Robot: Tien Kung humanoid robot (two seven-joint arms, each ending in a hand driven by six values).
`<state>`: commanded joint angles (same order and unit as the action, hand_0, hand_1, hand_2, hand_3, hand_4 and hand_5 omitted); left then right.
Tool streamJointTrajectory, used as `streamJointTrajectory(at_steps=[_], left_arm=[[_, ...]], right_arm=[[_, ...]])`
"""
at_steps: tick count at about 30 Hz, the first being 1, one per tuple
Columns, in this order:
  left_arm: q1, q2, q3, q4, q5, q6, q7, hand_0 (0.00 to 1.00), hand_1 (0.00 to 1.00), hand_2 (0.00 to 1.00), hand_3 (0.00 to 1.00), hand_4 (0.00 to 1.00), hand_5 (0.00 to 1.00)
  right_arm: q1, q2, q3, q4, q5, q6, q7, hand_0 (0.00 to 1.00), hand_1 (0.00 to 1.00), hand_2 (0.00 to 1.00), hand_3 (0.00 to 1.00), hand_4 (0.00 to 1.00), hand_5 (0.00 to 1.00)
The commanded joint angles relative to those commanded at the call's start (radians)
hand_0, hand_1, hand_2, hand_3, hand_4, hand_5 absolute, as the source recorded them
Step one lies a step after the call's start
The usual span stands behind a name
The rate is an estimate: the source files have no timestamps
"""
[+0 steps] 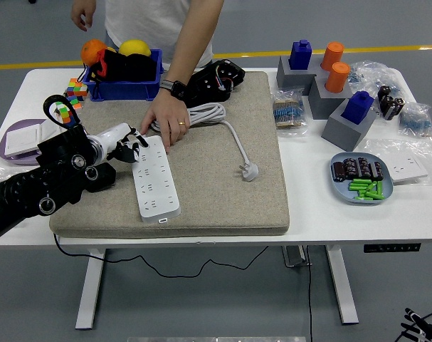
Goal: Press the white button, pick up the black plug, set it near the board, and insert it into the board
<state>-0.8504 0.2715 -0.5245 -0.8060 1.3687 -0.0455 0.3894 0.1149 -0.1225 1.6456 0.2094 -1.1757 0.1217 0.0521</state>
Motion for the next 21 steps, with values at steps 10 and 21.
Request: streamJointTrajectory(at_steps=[10,21], left_arm=[[0.003,0.008,-0.026,-0.051,0.023,0.007,-0.014,0.002,0.023,0.072,0.680,0.092,0.002],[0.058,0.051,-0.244,-0.208,0.209,0.040,-0.111,0.021,0.038,0.113,0.670,0.002,0.002]], right_arm=[[-0.001,0.003,-0.001,0.000,0.001,0.001,0.001,0.795,0.689,0.639,0.627,0.725,0.470],[-0.005,0.004,0.007,0.000,-0.003,0.000,0.001,0.796,0.689,0.639,0.627,0.726,0.470]])
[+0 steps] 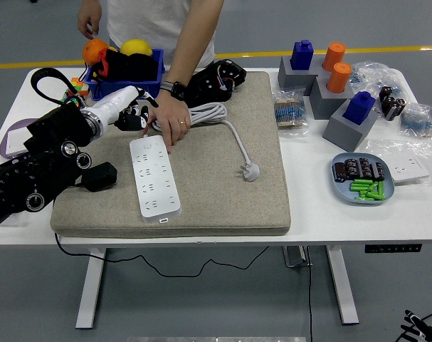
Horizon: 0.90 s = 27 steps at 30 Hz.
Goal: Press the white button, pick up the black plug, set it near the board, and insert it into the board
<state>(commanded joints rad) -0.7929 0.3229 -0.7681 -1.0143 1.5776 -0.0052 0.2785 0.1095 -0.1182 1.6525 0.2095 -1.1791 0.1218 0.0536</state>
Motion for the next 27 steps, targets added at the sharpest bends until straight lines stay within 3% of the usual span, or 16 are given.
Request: streamJointTrajectory(at_steps=[4,5,9,10,16,17,22,23,27], left_arm=[[0.069,0.015,-0.095,-0.069,0.004,-0.017,0.010,0.021,0.038,0.113,0.670,0.002,0.002],[0.086,0.017,-0.117,-0.082,0.000,-0.022,0.013,0.135,0.116,0.233,0.677,0.496,0.002],[0.178,0.028,-0.217,-0.125,-0.013,-0.032,-0.013,0.135,0.116,0.233,0.677,0.496,0.002],[0.207,0.030,-0.246,-0.128,-0.008,-0.030,-0.036,0.451,0.620,0.588,0.674,0.868,0.022],[0.320,0.032,-0.375,-0.143,0.002,-0.049,-0.081,0.451,0.620,0.588,0.674,0.868,0.022],[0.337,0.033,-0.395,-0.149,0.005,-0.055,-0.088,0.843,0.909,0.791,0.583,0.952,0.118],[0.402,0.052,-0.442,-0.176,0.010,-0.076,-0.125,0.843,0.909,0.791,0.583,0.952,0.118],[0.414,0.060,-0.445,-0.184,0.010,-0.083,-0.123,0.885,0.935,0.844,0.461,0.998,0.065],[0.440,0.088,-0.441,-0.202,0.001,-0.113,-0.109,0.885,0.935,0.844,0.461,0.998,0.065]], right_arm=[[0.000,0.003,0.000,0.001,0.001,0.001,0.001,0.796,0.689,0.639,0.627,0.726,0.470],[0.000,0.003,0.001,0.001,0.001,0.001,0.001,0.795,0.689,0.639,0.628,0.725,0.470],[-0.003,0.005,0.004,0.001,-0.001,0.002,0.001,0.795,0.689,0.639,0.628,0.725,0.470],[-0.004,0.005,0.005,0.001,-0.002,0.003,0.001,0.795,0.689,0.639,0.628,0.725,0.470],[-0.005,0.006,0.006,0.002,-0.004,0.004,0.001,0.795,0.689,0.639,0.627,0.726,0.468],[-0.005,0.006,0.005,0.002,-0.003,0.004,0.001,0.795,0.689,0.639,0.627,0.725,0.467],[-0.005,0.007,0.002,0.005,0.000,0.002,0.002,0.795,0.689,0.639,0.627,0.725,0.467],[-0.004,0.007,0.002,0.005,0.000,0.003,0.002,0.794,0.689,0.639,0.627,0.725,0.466],[-0.004,0.006,0.002,0.004,0.000,0.003,0.002,0.794,0.689,0.639,0.627,0.725,0.466]])
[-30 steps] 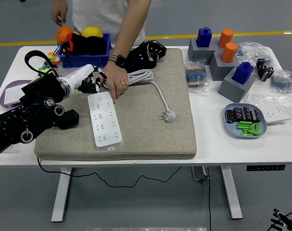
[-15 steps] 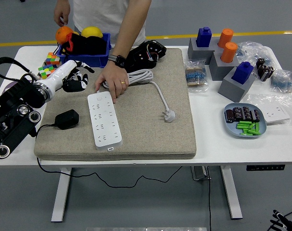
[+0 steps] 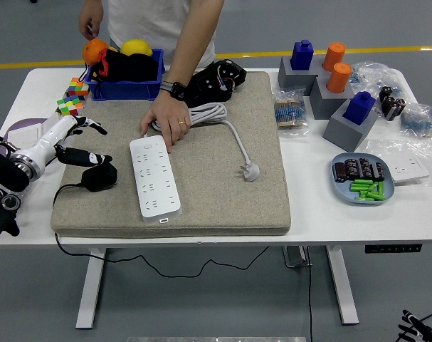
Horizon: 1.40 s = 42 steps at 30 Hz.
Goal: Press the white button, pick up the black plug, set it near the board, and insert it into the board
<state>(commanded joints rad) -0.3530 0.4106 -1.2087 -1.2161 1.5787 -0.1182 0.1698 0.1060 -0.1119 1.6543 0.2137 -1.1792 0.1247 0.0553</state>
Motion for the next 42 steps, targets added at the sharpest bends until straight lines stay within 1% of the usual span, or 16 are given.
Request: streamJointTrajectory(at_steps=[1,2,5,7,8,13,14,19,20,25,26,31,32,37,38,42], left_arm=[[0.003,0.007,0.006,0.000,-0.005,-0.008,0.006,0.885,0.935,0.844,0.461,0.998,0.065],[0.003,0.012,0.012,0.001,-0.007,-0.014,0.010,0.888,0.933,0.856,0.353,0.998,0.015],[0.001,0.021,0.032,0.017,-0.012,-0.025,0.018,0.888,0.933,0.856,0.353,0.998,0.015],[-0.004,0.021,0.041,0.031,-0.003,-0.026,0.021,0.888,0.933,0.856,0.353,0.998,0.015],[-0.007,0.020,0.047,0.040,0.004,-0.025,0.022,0.889,0.930,0.863,0.304,0.998,0.012],[-0.025,0.020,0.077,0.088,0.016,-0.019,0.022,0.889,0.930,0.863,0.304,0.998,0.012],[-0.027,0.020,0.081,0.092,0.016,-0.018,0.021,0.883,0.920,0.855,0.325,0.980,0.002],[-0.042,0.022,0.113,0.132,0.004,-0.013,0.017,0.883,0.920,0.855,0.325,0.980,0.002],[-0.044,0.023,0.120,0.138,0.001,-0.011,0.015,0.850,0.880,0.828,0.327,0.963,0.002],[-0.053,0.022,0.142,0.151,-0.016,0.005,-0.001,0.850,0.880,0.828,0.327,0.963,0.002],[-0.056,0.021,0.148,0.153,-0.020,0.007,-0.004,0.796,0.810,0.752,0.382,0.948,0.002],[-0.065,0.012,0.173,0.164,-0.029,0.021,-0.010,0.796,0.810,0.752,0.382,0.948,0.002],[-0.066,0.010,0.174,0.165,-0.027,0.020,-0.006,0.570,0.638,0.549,0.402,0.872,0.002],[-0.062,0.009,0.174,0.160,-0.044,0.022,-0.005,0.570,0.638,0.549,0.402,0.872,0.002],[-0.061,0.010,0.173,0.158,-0.048,0.024,-0.007,0.496,0.466,0.428,0.425,0.784,0.002],[-0.062,0.010,0.168,0.154,-0.058,0.027,-0.009,0.496,0.466,0.428,0.425,0.784,0.002]], right_arm=[[0.000,-0.001,0.001,-0.001,-0.001,0.000,0.000,0.794,0.689,0.639,0.627,0.725,0.466],[0.001,-0.001,0.000,-0.001,-0.001,0.000,-0.001,0.795,0.688,0.639,0.628,0.725,0.466],[0.002,-0.003,-0.004,-0.001,0.002,0.000,-0.001,0.795,0.688,0.639,0.628,0.725,0.466],[0.003,-0.004,-0.008,-0.001,0.003,0.000,-0.001,0.795,0.688,0.639,0.628,0.725,0.466],[0.004,-0.005,-0.009,-0.001,0.003,0.000,-0.001,0.795,0.689,0.639,0.627,0.725,0.466],[0.005,-0.006,-0.016,0.000,0.007,-0.001,-0.001,0.795,0.689,0.639,0.627,0.725,0.466],[0.005,-0.006,-0.017,0.000,0.007,-0.001,-0.001,0.795,0.689,0.639,0.628,0.725,0.465],[0.004,-0.007,-0.021,-0.002,0.007,-0.001,-0.002,0.795,0.689,0.639,0.628,0.725,0.465],[0.004,-0.007,-0.021,-0.002,0.007,-0.001,-0.002,0.795,0.689,0.639,0.627,0.725,0.466],[0.003,-0.006,-0.019,-0.003,0.006,-0.001,-0.002,0.795,0.689,0.639,0.627,0.725,0.466],[0.003,-0.007,-0.019,-0.002,0.007,-0.001,-0.002,0.795,0.689,0.639,0.628,0.725,0.465],[0.002,-0.006,-0.017,-0.002,0.005,-0.001,-0.002,0.795,0.689,0.639,0.628,0.725,0.465],[0.002,-0.006,-0.017,-0.002,0.006,-0.001,-0.002,0.796,0.689,0.639,0.628,0.725,0.465],[0.000,-0.004,-0.014,-0.002,0.006,-0.002,-0.001,0.796,0.689,0.639,0.628,0.725,0.465],[-0.001,-0.005,-0.013,-0.002,0.004,-0.002,-0.002,0.794,0.689,0.639,0.628,0.725,0.465],[-0.002,-0.005,-0.010,-0.003,0.002,-0.002,-0.002,0.794,0.689,0.639,0.628,0.725,0.465]])
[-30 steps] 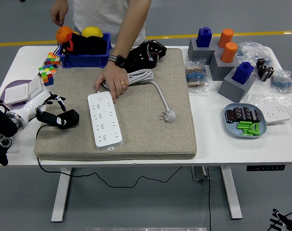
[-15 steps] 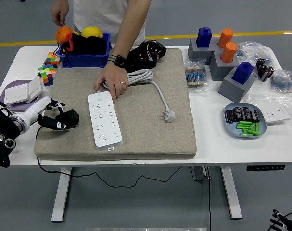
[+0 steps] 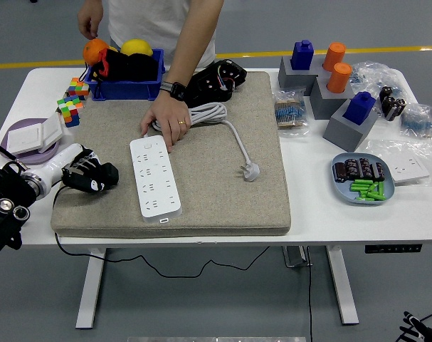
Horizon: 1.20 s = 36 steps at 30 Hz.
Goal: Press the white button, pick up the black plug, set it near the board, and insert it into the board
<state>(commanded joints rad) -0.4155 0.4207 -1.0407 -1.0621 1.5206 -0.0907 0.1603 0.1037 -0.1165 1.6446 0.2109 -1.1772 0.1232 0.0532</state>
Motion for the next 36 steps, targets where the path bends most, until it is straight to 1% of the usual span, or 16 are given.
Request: streamJointTrajectory(at_steps=[1,2,7,8,13,14,18,19,20,22,25,26,28,31,36], left_arm=[[-0.001,0.000,0.001,0.001,-0.002,0.001,-0.001,0.496,0.466,0.428,0.425,0.784,0.002],[-0.001,0.000,0.002,0.001,-0.002,0.000,0.000,0.366,0.393,0.427,0.446,0.772,0.002],[-0.003,-0.002,0.010,0.008,-0.016,-0.003,0.003,0.366,0.393,0.427,0.446,0.772,0.002],[-0.003,-0.002,0.011,0.009,-0.022,-0.003,0.002,0.316,0.330,0.368,0.424,0.762,0.002],[-0.005,-0.001,0.011,0.008,-0.028,-0.005,0.000,0.316,0.330,0.368,0.424,0.762,0.002],[-0.005,-0.001,0.011,0.005,-0.027,-0.004,0.000,0.287,0.300,0.350,0.403,0.750,0.002],[-0.012,0.003,0.004,-0.028,-0.015,0.003,-0.003,0.287,0.300,0.350,0.403,0.750,0.002],[-0.017,0.005,0.004,-0.045,-0.011,0.007,-0.005,0.287,0.300,0.350,0.403,0.750,0.002],[-0.020,0.007,0.005,-0.058,-0.007,0.010,-0.007,0.293,0.292,0.340,0.381,0.735,0.002],[-0.031,0.010,0.012,-0.083,0.000,0.016,-0.010,0.293,0.292,0.340,0.381,0.735,0.002],[-0.058,0.019,0.046,-0.120,0.010,0.021,-0.011,0.293,0.292,0.340,0.381,0.735,0.002],[-0.068,0.022,0.060,-0.126,0.012,0.021,-0.011,0.294,0.292,0.338,0.370,0.718,0.002],[-0.092,0.030,0.098,-0.136,0.022,0.020,-0.006,0.294,0.292,0.338,0.370,0.718,0.002],[-0.127,0.044,0.163,-0.142,0.034,0.016,0.003,0.294,0.292,0.338,0.370,0.718,0.002],[-0.167,0.055,0.239,-0.140,0.047,0.012,0.012,0.299,0.291,0.337,0.369,0.712,0.002]], right_arm=[[0.000,0.000,0.001,0.000,0.000,0.000,0.000,0.794,0.689,0.639,0.628,0.725,0.465],[0.001,0.001,0.001,0.000,0.000,0.000,0.001,0.795,0.689,0.639,0.627,0.725,0.465],[0.003,0.002,0.004,0.002,0.002,-0.001,0.002,0.795,0.689,0.639,0.627,0.725,0.465],[0.003,0.003,0.004,0.002,0.002,-0.001,0.002,0.794,0.689,0.639,0.628,0.725,0.465],[0.002,0.003,0.006,0.002,0.002,-0.001,0.003,0.794,0.689,0.639,0.628,0.725,0.465],[0.002,0.003,0.007,0.002,0.002,0.000,0.003,0.795,0.689,0.639,0.627,0.725,0.465],[0.001,0.003,0.007,0.001,0.002,-0.001,0.003,0.795,0.689,0.639,0.627,0.725,0.465],[0.001,0.002,0.007,0.001,0.001,-0.001,0.003,0.795,0.689,0.639,0.627,0.725,0.465],[0.001,0.002,0.007,0.001,0.002,-0.001,0.003,0.795,0.689,0.639,0.626,0.725,0.465],[0.001,0.002,0.006,0.001,0.002,-0.001,0.003,0.795,0.689,0.639,0.626,0.725,0.465],[0.003,0.002,0.006,0.002,0.003,-0.002,0.004,0.795,0.689,0.639,0.626,0.725,0.465],[0.003,0.002,0.006,0.002,0.004,-0.002,0.004,0.795,0.689,0.638,0.625,0.725,0.465],[0.004,0.002,0.006,0.002,0.005,-0.001,0.004,0.795,0.689,0.638,0.625,0.725,0.465],[0.006,0.000,0.006,0.002,0.006,-0.002,0.004,0.795,0.689,0.638,0.625,0.725,0.465],[0.005,-0.002,0.007,0.000,0.006,-0.002,0.003,0.795,0.689,0.638,0.626,0.725,0.464]])
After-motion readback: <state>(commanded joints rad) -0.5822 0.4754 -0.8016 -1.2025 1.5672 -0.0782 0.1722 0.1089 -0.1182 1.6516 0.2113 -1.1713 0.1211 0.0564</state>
